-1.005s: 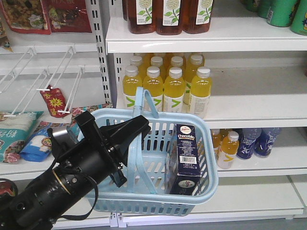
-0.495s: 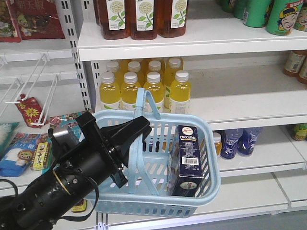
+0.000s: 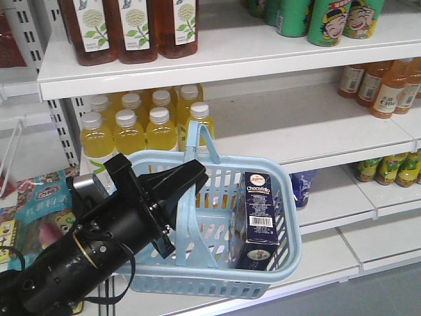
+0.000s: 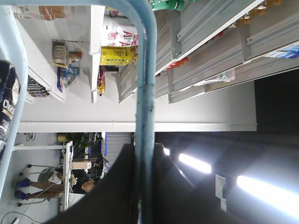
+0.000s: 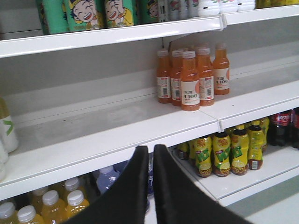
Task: Left arm holds basket, right arm returns cookies
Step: 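Hold the basket with the left gripper while turning along the shelves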
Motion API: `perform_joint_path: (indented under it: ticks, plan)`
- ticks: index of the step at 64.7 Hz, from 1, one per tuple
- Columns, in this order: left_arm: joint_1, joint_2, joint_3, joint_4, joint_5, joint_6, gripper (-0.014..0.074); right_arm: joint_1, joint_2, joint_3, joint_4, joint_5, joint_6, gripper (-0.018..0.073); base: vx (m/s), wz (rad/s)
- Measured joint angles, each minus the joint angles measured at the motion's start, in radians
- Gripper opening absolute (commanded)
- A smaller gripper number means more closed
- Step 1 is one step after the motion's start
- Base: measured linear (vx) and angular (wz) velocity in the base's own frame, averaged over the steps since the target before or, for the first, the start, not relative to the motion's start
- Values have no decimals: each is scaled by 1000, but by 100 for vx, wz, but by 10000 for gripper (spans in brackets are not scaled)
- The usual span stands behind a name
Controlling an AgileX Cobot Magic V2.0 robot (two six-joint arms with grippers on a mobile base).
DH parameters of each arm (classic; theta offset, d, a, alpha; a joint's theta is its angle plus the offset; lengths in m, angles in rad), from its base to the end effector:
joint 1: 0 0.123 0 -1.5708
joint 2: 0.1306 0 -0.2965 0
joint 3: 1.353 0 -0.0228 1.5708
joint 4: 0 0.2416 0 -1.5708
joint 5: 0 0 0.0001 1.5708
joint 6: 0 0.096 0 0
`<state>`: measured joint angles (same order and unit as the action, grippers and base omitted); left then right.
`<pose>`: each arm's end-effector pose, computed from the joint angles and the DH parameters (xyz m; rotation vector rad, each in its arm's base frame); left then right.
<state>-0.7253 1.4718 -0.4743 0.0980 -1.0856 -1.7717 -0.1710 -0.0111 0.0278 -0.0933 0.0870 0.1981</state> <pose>0.1964 -0.1852 0.2589 -0.7670 1.5929 -2.0035 0.0403 -0.0078 0.1965 0.2247 1.5712 -0.0578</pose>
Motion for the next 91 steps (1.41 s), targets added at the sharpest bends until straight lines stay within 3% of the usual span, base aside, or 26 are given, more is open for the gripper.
perform_joint_path:
  ticks: [91]
  plan:
    - [0,0,0,0,0,0,0,0,0,0,0,0,0,-6,7,-35]
